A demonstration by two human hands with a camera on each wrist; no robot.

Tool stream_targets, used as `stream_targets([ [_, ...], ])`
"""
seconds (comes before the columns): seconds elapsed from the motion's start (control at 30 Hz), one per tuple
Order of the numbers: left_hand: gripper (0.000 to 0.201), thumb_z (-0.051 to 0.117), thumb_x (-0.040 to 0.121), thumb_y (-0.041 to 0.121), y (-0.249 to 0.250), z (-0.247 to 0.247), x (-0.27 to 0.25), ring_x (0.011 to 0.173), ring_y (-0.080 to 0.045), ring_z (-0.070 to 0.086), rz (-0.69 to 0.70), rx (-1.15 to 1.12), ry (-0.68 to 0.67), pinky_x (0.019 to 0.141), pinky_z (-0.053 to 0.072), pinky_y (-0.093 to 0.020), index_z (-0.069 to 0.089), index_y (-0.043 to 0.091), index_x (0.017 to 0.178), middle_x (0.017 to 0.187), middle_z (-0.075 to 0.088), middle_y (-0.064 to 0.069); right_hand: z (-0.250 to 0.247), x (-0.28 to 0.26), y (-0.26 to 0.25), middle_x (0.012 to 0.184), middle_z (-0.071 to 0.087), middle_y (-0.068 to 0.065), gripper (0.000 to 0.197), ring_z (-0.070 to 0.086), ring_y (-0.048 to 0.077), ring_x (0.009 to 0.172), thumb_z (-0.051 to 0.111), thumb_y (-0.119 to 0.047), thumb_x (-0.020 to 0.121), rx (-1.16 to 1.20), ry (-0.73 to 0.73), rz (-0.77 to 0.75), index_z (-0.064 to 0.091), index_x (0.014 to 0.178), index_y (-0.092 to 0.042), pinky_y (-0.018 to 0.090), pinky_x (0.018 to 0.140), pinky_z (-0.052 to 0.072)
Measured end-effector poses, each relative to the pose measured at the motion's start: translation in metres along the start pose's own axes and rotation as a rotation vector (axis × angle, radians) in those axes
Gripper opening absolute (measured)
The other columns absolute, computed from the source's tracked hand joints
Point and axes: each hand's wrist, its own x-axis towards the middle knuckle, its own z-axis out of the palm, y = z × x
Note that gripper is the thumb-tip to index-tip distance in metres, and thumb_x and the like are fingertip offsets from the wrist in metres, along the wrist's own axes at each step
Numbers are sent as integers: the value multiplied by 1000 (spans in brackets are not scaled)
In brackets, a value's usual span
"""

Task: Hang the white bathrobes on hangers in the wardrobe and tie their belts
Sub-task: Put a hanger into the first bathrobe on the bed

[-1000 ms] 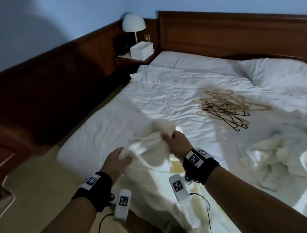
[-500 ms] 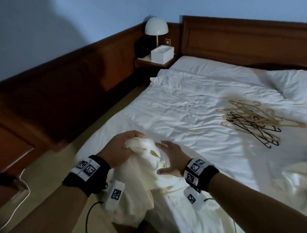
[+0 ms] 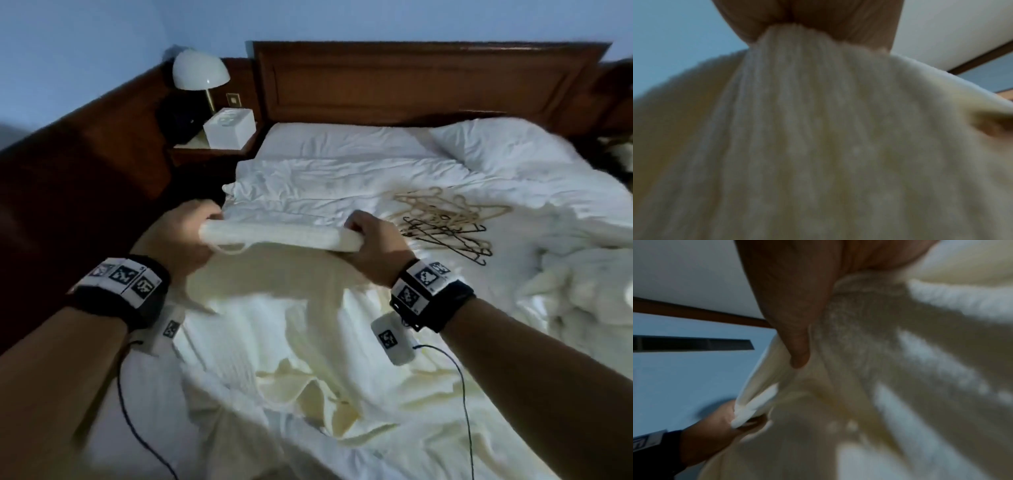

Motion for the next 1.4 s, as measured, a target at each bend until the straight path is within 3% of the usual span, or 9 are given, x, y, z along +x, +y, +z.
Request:
stream_targets([
  [0.07,43,71,70,7,19,-4,49,99,-29,60,-18,-36,49,82,44,-33,59,15,111,109,62,-10,-37,19,8,72,60,-7,33,54,7,62,81,-40,74,-35,82,20,53,84,-25,20,50,37],
  [0.17,39,71,74,8,50,23,100,98,-31,63,-6,-77,-25,78,44,-32,59,19,109,107,66,-10,-71,25,45,70,58,-10,24,51,0,60,77,-33,80,-137,60,152,56,87,-24,16,48,33],
  [0.33,44,83,62,49,97,120,123,92,-20,63,113,-163,-421,74,42,-29,61,28,94,94,66,6,-73,5,146,74,61,-6,11,52,9,62,70,-29,84,-195,-13,424,62,88,-22,21,48,32],
  [0.47,64,55,55,78,116,197,144,81,-14,64,34,-299,-520,76,48,-34,71,22,82,82,69,5,-58,1,234,79,65,-6,5,60,16,72,64,-26,86,-145,-118,572,61,89,-23,23,55,42],
  [0.67,50,44,83,64,129,292,214,89,-21,61,-104,-403,-419,74,38,-29,70,22,88,93,69,-1,-26,29,379,116,59,0,28,58,20,106,63,-38,89,-312,-374,739,55,114,-28,33,92,47],
  [0.97,7,52,96,19,109,414,261,72,-22,53,-425,-470,-341,57,39,-28,47,17,101,86,57,0,4,76,547,135,37,12,47,53,37,118,60,-35,91,-511,-568,923,50,132,-16,44,100,46],
  [1.17,28,45,89,-7,102,441,272,64,5,51,-230,-485,-313,60,38,-12,53,19,81,81,58,10,9,123,615,149,26,9,60,26,38,137,61,-47,86,-675,-519,906,45,140,-25,46,110,33],
  [1.3,27,48,93,2,108,449,265,74,11,59,-265,-470,-372,67,44,-8,67,19,88,96,67,10,4,141,632,159,20,3,54,8,28,147,47,-54,93,-713,-569,920,47,140,-27,41,118,12],
  [1.4,7,65,87,24,103,455,254,93,-3,60,-232,-431,-404,84,47,-21,66,26,95,100,65,12,7,139,622,140,50,4,39,40,26,132,44,-43,97,-716,-667,871,56,129,-26,39,113,26],
])
